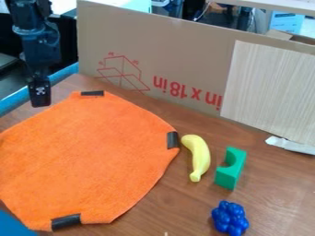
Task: Put the banana to the top right side of the cloth
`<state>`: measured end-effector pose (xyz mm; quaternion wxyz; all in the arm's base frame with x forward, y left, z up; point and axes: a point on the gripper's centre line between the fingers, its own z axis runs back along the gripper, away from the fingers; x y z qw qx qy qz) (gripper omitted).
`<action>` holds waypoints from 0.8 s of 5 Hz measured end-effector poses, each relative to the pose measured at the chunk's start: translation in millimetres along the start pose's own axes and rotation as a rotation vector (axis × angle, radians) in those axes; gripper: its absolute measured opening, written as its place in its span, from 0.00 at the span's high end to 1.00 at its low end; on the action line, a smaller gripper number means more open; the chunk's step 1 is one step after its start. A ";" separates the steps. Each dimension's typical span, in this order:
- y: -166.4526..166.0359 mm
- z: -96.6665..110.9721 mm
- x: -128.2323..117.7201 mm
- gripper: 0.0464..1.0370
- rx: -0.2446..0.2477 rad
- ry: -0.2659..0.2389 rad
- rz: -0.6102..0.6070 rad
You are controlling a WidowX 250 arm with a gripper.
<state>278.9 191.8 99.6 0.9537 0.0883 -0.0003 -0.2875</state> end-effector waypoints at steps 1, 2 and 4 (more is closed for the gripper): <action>-4.6 -11.2 0.9 0.04 -0.034 0.010 0.005; -25.2 -14.9 36.9 0.04 -0.054 -0.043 0.020; -60.7 -23.2 101.9 0.04 -0.012 -0.098 0.128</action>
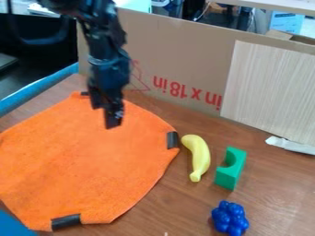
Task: Put the banana to the top right side of the cloth
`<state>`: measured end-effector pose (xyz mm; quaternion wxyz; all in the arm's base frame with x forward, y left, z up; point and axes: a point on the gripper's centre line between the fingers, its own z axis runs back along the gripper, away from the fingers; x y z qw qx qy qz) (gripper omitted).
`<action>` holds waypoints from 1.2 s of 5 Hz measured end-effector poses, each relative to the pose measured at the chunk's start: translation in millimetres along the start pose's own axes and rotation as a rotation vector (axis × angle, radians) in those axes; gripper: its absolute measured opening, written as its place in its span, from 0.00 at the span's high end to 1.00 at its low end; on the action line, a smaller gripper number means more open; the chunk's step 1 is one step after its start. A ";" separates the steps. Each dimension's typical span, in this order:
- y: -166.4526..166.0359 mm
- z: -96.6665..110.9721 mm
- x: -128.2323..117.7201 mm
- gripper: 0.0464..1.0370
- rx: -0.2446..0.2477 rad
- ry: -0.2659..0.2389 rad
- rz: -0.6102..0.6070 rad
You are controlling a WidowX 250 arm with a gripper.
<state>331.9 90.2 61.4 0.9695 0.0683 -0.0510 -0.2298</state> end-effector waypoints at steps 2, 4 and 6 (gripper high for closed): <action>-37.9 0.6 50.8 0.04 0.048 -0.040 0.170; -58.0 8.3 80.9 0.04 -0.070 -0.117 0.345; -77.3 -1.0 103.9 0.04 -0.114 -0.204 0.434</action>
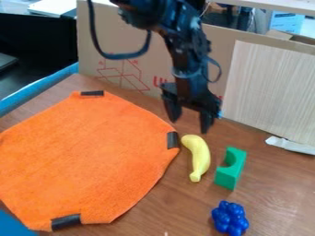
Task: Put the banana to the top right side of the cloth
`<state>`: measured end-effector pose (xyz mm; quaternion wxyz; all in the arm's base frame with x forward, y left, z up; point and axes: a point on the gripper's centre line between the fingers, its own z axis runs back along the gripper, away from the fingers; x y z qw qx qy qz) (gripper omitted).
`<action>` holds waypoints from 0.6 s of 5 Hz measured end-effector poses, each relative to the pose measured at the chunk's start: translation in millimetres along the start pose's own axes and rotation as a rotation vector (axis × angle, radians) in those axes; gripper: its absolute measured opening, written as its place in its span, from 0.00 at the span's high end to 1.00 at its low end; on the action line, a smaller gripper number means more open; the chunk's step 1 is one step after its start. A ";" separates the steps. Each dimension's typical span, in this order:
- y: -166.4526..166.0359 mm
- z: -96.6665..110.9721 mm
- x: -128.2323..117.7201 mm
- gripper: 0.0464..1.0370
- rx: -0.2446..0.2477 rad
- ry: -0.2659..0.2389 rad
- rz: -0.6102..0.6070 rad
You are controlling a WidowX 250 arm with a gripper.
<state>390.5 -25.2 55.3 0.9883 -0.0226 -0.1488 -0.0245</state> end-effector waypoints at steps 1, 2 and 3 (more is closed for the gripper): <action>-12.3 -11.9 -5.3 0.04 -0.029 0.032 0.062; -15.7 -23.0 -14.1 0.04 -0.041 0.097 0.111; -19.1 -30.5 -17.2 0.04 -0.021 0.121 0.120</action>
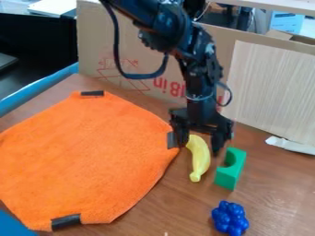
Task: Put the banana to the top right side of the cloth
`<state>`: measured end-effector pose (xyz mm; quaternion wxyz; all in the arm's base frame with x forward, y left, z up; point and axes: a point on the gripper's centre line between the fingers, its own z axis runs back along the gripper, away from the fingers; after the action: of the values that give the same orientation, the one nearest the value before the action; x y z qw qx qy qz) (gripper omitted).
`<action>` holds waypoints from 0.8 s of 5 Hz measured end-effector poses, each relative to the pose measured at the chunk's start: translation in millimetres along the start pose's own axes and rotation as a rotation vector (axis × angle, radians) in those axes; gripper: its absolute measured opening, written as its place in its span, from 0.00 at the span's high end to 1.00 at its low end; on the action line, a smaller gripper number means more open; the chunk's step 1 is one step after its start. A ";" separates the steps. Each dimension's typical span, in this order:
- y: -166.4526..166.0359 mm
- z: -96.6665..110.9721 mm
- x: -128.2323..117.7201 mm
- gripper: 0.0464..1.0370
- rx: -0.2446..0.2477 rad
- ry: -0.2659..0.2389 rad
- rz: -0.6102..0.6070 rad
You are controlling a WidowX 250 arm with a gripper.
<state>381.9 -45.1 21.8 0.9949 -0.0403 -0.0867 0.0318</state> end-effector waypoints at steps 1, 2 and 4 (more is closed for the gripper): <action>0.3 -9.9 -2.0 0.04 0.014 0.022 0.018; 3.4 -18.2 -2.6 0.09 0.029 0.038 0.013; 4.9 -23.0 -5.7 0.51 0.028 0.051 -0.020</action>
<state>380.1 -42.4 -2.1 0.9975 -0.0265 -0.0613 0.0222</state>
